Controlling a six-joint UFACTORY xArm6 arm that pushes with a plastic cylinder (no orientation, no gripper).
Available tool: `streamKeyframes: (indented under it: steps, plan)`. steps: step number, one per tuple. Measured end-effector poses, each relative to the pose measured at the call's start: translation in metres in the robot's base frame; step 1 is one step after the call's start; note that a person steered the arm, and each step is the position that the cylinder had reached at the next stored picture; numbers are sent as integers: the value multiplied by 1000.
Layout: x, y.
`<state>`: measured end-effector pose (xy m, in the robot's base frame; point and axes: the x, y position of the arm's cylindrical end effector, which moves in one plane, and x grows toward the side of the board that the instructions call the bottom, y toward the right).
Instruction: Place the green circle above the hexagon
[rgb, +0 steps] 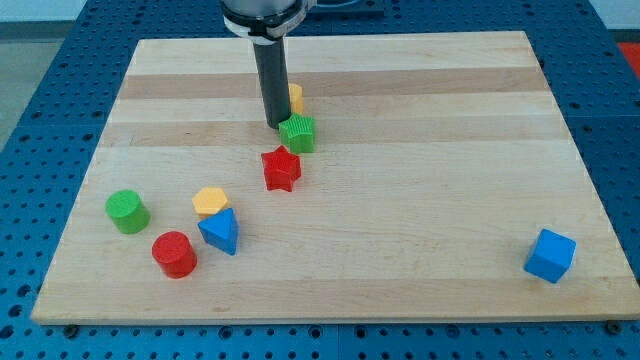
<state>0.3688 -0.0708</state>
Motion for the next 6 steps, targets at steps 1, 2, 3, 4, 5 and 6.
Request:
streamKeyframes:
  steps: [1,2,3,4,5,6]
  plan:
    - [0,-24]
    - [0,-83]
    - [4,-139]
    - [15,-187]
    - [56,-226]
    - [106,-234]
